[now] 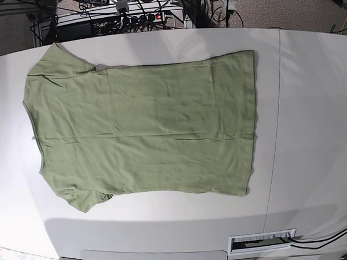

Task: Fold the T-shirt properly

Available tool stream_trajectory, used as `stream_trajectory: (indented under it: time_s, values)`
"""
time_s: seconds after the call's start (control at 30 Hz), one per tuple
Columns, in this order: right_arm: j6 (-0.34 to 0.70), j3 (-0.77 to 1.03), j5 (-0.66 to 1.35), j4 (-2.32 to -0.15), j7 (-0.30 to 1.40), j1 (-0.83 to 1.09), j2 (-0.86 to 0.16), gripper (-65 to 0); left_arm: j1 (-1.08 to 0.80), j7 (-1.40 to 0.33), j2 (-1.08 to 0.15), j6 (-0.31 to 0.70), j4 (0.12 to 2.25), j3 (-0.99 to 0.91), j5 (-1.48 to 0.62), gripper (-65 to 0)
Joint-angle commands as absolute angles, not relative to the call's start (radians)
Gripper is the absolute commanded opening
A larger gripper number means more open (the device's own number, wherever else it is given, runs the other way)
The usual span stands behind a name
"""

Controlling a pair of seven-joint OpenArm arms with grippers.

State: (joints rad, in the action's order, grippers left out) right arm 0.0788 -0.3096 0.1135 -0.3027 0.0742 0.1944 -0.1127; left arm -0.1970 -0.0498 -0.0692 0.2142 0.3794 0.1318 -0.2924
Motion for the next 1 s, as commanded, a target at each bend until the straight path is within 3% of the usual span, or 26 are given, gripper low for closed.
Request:
stream_trajectory:
  time_s: [0.0, 0.67, 0.97]
  values:
    - [0.086, -0.307, 0.112, -0.306, 0.067, 0.2, -0.116, -65.0, -0.203, -0.039, -0.067, 0.229, 0.384, 0.135, -0.291, -65.0]
    - [0.086, -0.307, 0.111, -0.307, 0.08, 0.22, -0.117, -65.0, -0.258, -0.02, -0.067, 0.229, 0.403, 0.135, -0.29, -65.0]
    - [0.089, -0.307, 0.086, -0.389, 0.115, 0.318, -0.204, -65.0, -0.406, -0.017, -0.116, 0.238, 0.547, 0.135, -0.284, -65.0]
